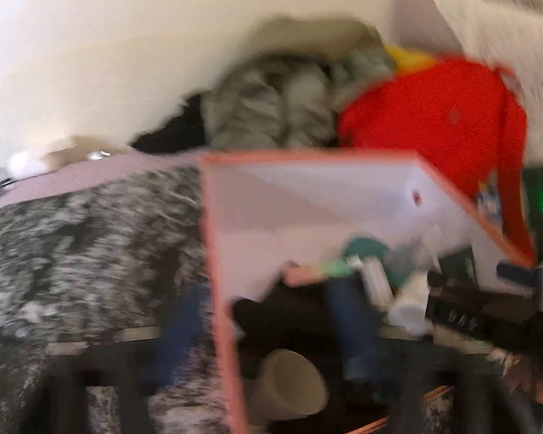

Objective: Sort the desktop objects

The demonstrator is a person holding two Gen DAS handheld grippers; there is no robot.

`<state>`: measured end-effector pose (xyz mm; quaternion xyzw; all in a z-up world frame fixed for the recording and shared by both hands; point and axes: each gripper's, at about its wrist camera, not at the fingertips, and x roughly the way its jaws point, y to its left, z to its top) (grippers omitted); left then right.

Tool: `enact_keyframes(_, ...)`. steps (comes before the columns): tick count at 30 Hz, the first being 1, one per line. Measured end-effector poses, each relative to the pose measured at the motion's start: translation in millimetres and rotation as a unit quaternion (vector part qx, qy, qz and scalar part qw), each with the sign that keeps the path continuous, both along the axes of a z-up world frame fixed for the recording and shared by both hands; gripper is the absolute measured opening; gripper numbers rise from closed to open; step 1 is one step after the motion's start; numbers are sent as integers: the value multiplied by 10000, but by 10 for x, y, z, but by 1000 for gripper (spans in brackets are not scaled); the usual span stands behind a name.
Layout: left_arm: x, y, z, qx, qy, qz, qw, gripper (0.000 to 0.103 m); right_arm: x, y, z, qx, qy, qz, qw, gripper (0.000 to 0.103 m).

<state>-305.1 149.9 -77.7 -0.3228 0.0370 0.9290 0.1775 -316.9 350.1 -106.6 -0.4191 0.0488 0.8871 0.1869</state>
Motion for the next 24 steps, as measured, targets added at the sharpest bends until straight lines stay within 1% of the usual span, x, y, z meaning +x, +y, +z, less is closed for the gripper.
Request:
enact_keyframes(1,-41,119,-79,-142,-147,-115,9997,14,28,80,-23,-113,23,-69,9999,89)
enact_keyframes(3,-66,257,-221,-237,-326,-299,9987,13,30,221,-63,-418,64,-110,9990,89)
enact_keyframes(4,-64,290,-260,-331,-316,-302,9985,12,19,265,-80,-476,64,-105,9988,89)
enact_keyframes(5,-67,305,-281,-359,-317,-300,9984,9,15,291,-90,-503,60,-105,9987,89)
enact_keyframes(7,-72,334,-322,-415,-320,-295,9982,9,-12,332,-118,-457,25,-153,9988,89)
enact_keyframes(10,-110,319,-339,-404,-344,-230,9983,9,-28,413,-175,-637,7,-242,9977,89)
enact_keyframes(14,-99,284,-316,-423,-236,-139,9987,10,-32,441,-180,-735,36,-267,9969,89)
enact_keyframes(15,-87,252,-288,-382,-223,-90,9990,13,-30,431,-171,-745,52,-268,9969,89)
enact_keyframes(16,-80,216,-264,-348,-225,-53,9991,19,-25,411,-152,-752,89,-279,9967,89)
enact_keyframes(18,-27,106,-186,-245,-160,98,9995,56,-11,361,-101,-755,179,-293,9966,89)
enact_keyframes(19,1,54,-148,-152,-118,101,9998,56,5,308,-49,-725,266,-275,9966,89)
enact_keyframes(20,46,-1,-96,-61,-100,90,9999,63,22,256,3,-695,353,-258,9966,89)
enact_keyframes(21,106,-75,-33,-88,-25,208,9997,70,49,185,56,-655,451,-224,9966,89)
enact_keyframes(22,155,-141,19,-105,71,314,9994,73,94,79,109,-596,571,-159,9965,89)
enact_keyframes(24,271,-328,153,-38,269,502,9984,84,186,-134,215,-477,810,-29,9956,89)
